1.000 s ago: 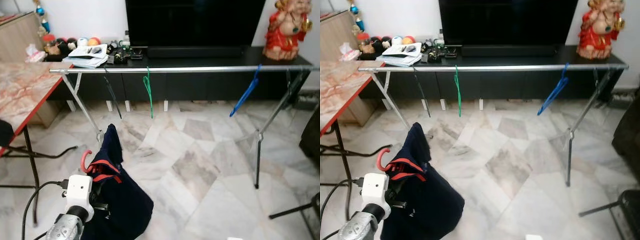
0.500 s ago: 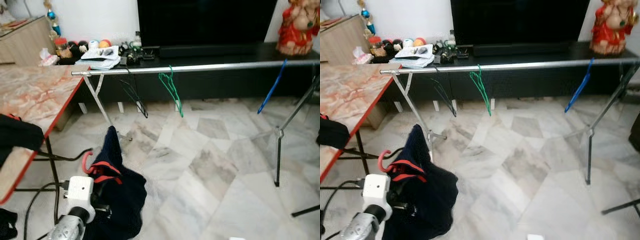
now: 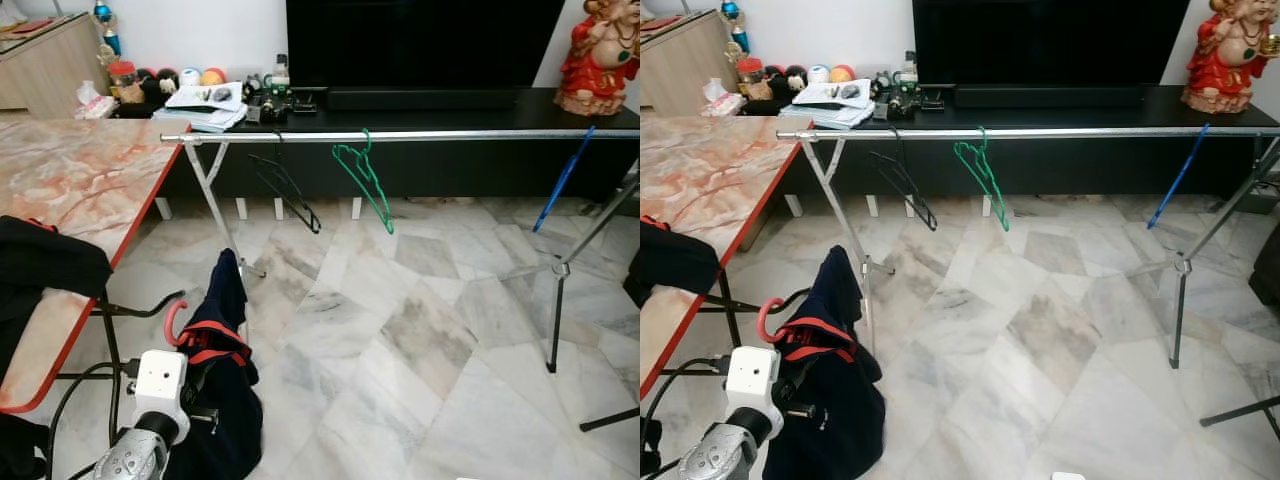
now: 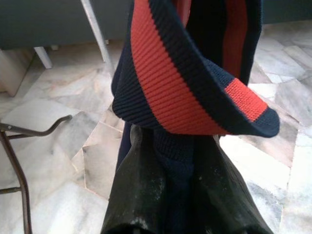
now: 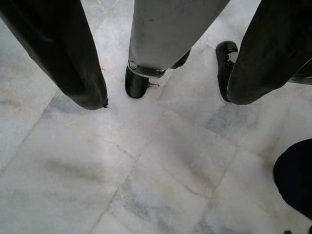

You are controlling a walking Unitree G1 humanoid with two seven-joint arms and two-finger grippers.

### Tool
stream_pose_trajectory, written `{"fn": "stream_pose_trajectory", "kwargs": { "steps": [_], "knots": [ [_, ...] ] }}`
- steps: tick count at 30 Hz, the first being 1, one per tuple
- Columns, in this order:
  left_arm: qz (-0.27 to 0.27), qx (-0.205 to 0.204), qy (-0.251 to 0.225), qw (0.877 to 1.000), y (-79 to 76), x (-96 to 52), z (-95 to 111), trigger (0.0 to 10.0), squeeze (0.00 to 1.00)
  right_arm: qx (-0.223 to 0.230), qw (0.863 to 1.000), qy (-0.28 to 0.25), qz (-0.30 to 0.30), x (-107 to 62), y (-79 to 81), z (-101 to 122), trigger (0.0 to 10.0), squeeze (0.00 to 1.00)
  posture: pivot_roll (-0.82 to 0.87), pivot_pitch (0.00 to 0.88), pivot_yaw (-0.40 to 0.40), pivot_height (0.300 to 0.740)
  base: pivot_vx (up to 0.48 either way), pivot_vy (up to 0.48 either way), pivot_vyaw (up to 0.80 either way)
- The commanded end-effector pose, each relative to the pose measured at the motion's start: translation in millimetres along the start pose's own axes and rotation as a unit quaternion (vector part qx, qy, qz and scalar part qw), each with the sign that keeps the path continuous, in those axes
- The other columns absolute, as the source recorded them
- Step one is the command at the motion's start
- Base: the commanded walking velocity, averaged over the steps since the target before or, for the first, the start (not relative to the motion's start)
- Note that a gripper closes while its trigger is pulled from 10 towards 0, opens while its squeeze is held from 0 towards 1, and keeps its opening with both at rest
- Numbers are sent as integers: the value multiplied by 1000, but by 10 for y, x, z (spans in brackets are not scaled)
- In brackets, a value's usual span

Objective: Hang hanger

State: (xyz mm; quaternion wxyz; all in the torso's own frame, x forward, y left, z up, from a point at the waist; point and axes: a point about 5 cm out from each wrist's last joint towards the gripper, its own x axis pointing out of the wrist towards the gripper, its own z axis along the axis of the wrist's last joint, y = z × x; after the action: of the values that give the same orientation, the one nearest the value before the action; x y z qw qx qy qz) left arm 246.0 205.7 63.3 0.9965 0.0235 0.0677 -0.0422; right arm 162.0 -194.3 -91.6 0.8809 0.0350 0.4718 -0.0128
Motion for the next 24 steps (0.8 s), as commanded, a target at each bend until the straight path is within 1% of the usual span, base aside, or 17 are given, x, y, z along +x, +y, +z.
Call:
{"fn": "stream_pose_trajectory", "kwargs": {
  "steps": [1,24],
  "knots": [
    [-5,4,-23,1000,-4,10,94,10000,0,3,1000,6,-2,-7,-2,-40,10000,0,84,60,43,740,0,0,0],
    [-7,2,-27,1000,-10,6,103,10000,0,3,1000,6,-3,-7,-3,-40,10000,0,85,59,43,740,0,0,0]
  ]
}}
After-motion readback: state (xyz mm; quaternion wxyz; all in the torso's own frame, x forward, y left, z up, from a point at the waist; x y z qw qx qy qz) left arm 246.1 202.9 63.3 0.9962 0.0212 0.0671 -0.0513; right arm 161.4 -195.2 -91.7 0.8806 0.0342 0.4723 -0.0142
